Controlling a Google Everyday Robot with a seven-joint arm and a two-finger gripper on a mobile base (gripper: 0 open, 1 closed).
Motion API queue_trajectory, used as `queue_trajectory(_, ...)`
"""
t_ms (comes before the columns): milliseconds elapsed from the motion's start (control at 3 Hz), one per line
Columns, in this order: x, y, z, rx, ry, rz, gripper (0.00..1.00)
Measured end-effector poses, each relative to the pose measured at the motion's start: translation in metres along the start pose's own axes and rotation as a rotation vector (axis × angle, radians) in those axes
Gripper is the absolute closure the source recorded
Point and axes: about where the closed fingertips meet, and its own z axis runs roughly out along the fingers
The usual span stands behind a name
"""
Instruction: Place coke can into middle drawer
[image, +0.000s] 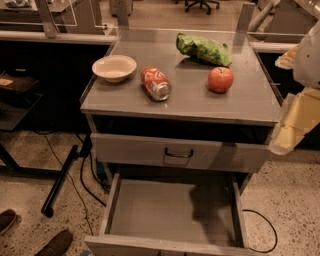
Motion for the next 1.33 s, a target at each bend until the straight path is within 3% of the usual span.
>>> queue_trajectory(333, -0.019, 0.043, -0.020, 0.034, 0.050, 0.027, 0.00)
queue_trajectory(667, -0.020, 0.044, -0.021, 0.036, 0.048, 0.026, 0.00)
queue_trajectory(1000, -0.038, 0.030, -0.008, 0.036, 0.020, 0.098, 0.00)
queue_trajectory(1333, -0.083, -0.021, 0.032, 0.022, -0.002, 0.235, 0.00)
